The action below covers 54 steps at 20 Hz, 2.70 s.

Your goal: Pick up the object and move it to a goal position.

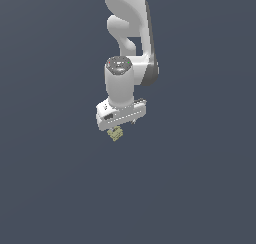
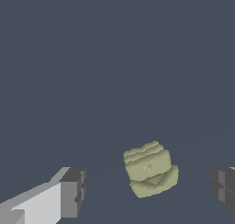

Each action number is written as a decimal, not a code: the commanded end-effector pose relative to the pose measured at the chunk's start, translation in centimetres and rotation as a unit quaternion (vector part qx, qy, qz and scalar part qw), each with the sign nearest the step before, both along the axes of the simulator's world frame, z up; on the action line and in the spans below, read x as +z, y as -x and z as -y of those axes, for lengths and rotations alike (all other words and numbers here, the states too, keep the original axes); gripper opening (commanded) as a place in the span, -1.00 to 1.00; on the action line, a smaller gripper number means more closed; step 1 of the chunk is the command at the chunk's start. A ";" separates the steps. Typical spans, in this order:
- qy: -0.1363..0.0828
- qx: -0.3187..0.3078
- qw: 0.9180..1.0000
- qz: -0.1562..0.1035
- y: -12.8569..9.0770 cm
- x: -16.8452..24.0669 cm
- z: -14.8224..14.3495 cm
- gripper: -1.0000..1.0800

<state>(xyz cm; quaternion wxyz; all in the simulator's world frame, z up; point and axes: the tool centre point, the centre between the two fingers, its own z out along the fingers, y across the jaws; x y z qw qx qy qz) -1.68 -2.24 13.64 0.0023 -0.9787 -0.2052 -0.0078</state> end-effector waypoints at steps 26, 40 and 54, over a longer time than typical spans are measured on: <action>0.005 0.173 0.985 -0.007 2.9 -4.7 4.4 0.92; 0.005 0.175 0.985 -0.006 2.9 -9.5 4.4 0.92; 0.006 0.175 0.985 -0.006 2.9 -9.5 4.5 -1.00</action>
